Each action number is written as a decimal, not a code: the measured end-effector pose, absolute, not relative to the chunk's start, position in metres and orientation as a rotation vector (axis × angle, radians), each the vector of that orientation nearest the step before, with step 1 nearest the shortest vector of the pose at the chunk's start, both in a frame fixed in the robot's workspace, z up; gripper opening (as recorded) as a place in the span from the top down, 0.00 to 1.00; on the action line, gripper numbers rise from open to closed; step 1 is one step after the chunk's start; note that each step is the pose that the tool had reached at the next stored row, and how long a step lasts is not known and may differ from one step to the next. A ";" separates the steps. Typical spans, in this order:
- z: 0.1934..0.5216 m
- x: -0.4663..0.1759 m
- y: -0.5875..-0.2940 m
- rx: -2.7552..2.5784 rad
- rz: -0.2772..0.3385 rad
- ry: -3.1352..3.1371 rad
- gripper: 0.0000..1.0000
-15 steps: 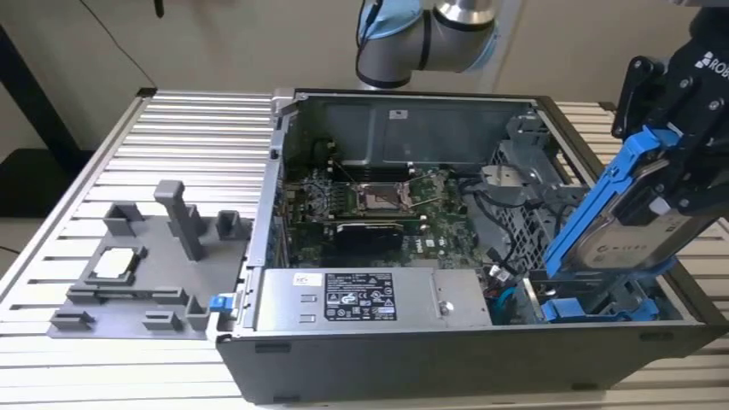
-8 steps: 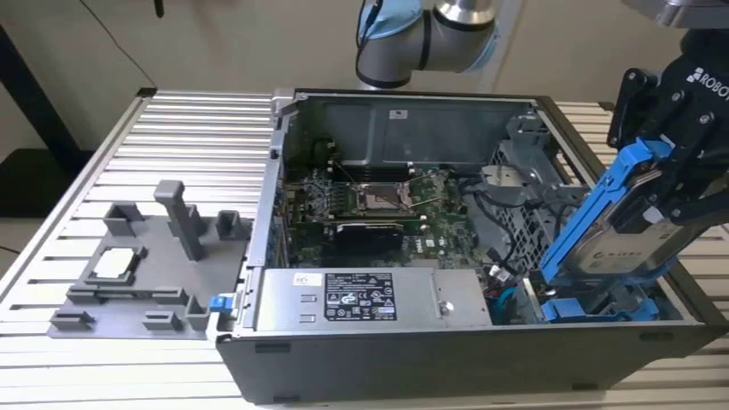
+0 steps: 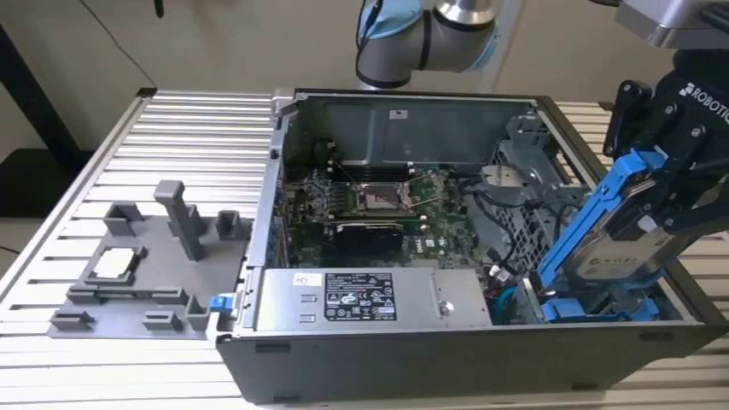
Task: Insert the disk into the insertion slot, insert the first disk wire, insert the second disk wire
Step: 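Insert the disk into the insertion slot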
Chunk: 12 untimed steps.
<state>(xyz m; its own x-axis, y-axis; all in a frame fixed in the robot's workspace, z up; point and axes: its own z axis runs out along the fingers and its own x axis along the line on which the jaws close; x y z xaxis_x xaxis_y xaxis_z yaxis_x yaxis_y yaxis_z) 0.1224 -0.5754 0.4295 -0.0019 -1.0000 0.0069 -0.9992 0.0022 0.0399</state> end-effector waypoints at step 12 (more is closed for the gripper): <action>0.418 0.123 -0.575 2.195 -0.037 -2.200 0.67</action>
